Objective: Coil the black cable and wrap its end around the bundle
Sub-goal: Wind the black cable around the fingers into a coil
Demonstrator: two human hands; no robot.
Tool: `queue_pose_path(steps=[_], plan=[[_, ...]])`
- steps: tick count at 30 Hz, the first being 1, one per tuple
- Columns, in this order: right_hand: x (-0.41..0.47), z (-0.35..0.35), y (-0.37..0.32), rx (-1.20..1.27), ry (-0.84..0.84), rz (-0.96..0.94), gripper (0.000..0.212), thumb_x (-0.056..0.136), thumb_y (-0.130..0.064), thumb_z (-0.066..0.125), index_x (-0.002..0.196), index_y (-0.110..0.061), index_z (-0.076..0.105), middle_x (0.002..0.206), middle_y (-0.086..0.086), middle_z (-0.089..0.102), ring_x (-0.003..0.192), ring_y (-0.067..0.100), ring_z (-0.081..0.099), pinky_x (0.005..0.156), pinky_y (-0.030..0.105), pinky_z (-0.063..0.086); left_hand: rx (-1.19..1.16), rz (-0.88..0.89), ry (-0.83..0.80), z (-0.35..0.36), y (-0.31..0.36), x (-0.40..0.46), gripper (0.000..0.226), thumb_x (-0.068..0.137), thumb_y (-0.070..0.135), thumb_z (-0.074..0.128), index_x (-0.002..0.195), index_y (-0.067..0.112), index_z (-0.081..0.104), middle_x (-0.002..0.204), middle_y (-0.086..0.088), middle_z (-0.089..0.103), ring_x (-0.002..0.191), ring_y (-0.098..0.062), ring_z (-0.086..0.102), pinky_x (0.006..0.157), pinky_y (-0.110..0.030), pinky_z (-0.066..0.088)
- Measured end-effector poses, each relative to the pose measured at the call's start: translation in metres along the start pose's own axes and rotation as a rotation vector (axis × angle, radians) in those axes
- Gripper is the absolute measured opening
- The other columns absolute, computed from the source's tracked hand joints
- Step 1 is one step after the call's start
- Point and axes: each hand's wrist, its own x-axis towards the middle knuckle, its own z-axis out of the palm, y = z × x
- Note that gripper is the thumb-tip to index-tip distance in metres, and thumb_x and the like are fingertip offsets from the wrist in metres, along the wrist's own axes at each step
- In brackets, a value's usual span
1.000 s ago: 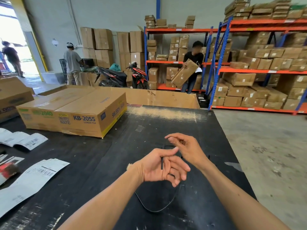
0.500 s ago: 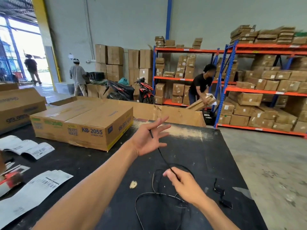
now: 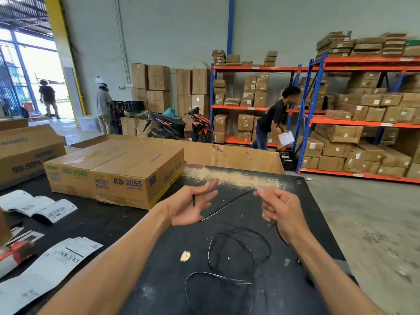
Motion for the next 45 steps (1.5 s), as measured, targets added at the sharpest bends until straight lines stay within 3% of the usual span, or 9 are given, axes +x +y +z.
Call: queue_pose_path(steps=[4, 7, 9, 12, 19, 25, 35, 39, 45], plan=[[0.02, 0.005, -0.021, 0.094, -0.096, 0.034, 0.019, 0.097, -0.022, 0.066, 0.089, -0.01, 0.079, 0.056, -0.005, 0.038, 0.04, 0.007, 0.03, 0.039, 0.02, 0.031, -0.133, -0.059, -0.176, 0.01, -0.011, 0.002, 0.045, 0.084, 0.037, 0.075, 0.128, 0.04, 0.066, 0.148, 0.004, 0.054, 0.135, -0.011, 0.05, 0.112, -0.027, 0.014], [0.03, 0.006, -0.028, 0.051, -0.11, 0.04, 0.022, 0.102, -0.018, 0.061, 0.09, -0.01, 0.077, 0.056, -0.006, 0.04, 0.039, 0.007, 0.03, 0.038, 0.02, 0.026, -0.165, -0.042, -0.241, 0.015, -0.01, 0.002, 0.037, 0.092, 0.038, 0.063, 0.129, 0.042, 0.065, 0.139, 0.009, 0.062, 0.117, -0.009, 0.065, 0.108, -0.038, 0.027], [0.035, 0.009, -0.033, -0.084, -0.08, 0.007, 0.022, 0.102, -0.025, 0.062, 0.091, -0.015, 0.078, 0.056, -0.008, 0.039, 0.042, 0.008, 0.03, 0.04, 0.024, 0.025, -0.106, -0.058, -0.209, 0.014, -0.01, 0.0, 0.043, 0.095, 0.043, 0.054, 0.138, 0.046, 0.055, 0.149, 0.012, 0.052, 0.123, -0.013, 0.057, 0.115, -0.061, 0.002], [0.041, 0.013, -0.036, -0.354, 0.013, -0.068, 0.023, 0.1, -0.039, 0.063, 0.093, -0.023, 0.078, 0.048, -0.018, 0.048, 0.04, 0.001, 0.036, 0.044, 0.022, 0.032, -0.1, -0.08, -0.253, 0.014, -0.011, 0.001, 0.056, 0.096, 0.044, 0.053, 0.149, 0.045, 0.039, 0.16, 0.008, 0.037, 0.141, -0.021, 0.031, 0.111, -0.068, -0.019], [0.038, 0.012, -0.039, -0.248, -0.074, -0.05, 0.021, 0.096, -0.03, 0.069, 0.085, -0.017, 0.08, 0.048, -0.008, 0.037, 0.042, 0.011, 0.025, 0.043, 0.025, 0.022, -0.23, 0.128, -0.157, 0.029, 0.001, 0.003, 0.056, 0.092, 0.041, 0.05, 0.148, 0.037, 0.044, 0.16, 0.001, 0.037, 0.153, -0.025, 0.017, 0.114, -0.07, -0.013], [0.032, 0.014, -0.048, -0.462, -0.024, -0.153, 0.015, 0.09, -0.02, 0.075, 0.077, -0.015, 0.08, 0.056, -0.013, 0.062, 0.05, 0.002, 0.048, 0.054, 0.017, 0.039, -0.208, 0.141, -0.175, 0.029, 0.005, 0.002, 0.064, 0.092, 0.042, 0.048, 0.154, 0.033, 0.033, 0.164, -0.005, 0.028, 0.155, -0.025, 0.003, 0.118, -0.065, -0.005], [0.023, 0.013, -0.053, -0.577, -0.067, -0.142, 0.014, 0.082, -0.013, 0.073, 0.068, -0.012, 0.074, 0.042, -0.013, 0.041, 0.047, 0.01, 0.032, 0.052, 0.025, 0.031, -0.191, 0.134, -0.12, 0.023, 0.009, 0.005, 0.064, 0.092, 0.04, 0.05, 0.154, 0.03, 0.034, 0.166, -0.008, 0.02, 0.155, -0.027, -0.004, 0.122, -0.057, -0.001], [0.03, 0.013, -0.058, -0.565, -0.071, -0.201, 0.012, 0.088, -0.02, 0.078, 0.076, -0.014, 0.079, 0.05, -0.006, 0.041, 0.053, 0.014, 0.035, 0.052, 0.027, 0.032, -0.145, 0.034, -0.27, 0.026, 0.003, -0.004, 0.064, 0.09, 0.042, 0.061, 0.15, 0.032, 0.041, 0.164, -0.006, 0.027, 0.143, -0.025, 0.022, 0.111, -0.049, 0.022], [0.042, 0.02, -0.071, -0.672, -0.158, -0.301, 0.015, 0.078, -0.035, 0.086, 0.086, -0.025, 0.08, 0.075, 0.012, 0.07, 0.07, 0.027, 0.057, 0.064, 0.041, 0.047, -0.02, -0.119, -0.558, 0.049, 0.0, -0.015, 0.07, 0.091, 0.046, 0.061, 0.153, 0.042, 0.03, 0.166, 0.001, 0.023, 0.153, -0.034, 0.008, 0.116, -0.071, -0.002]])
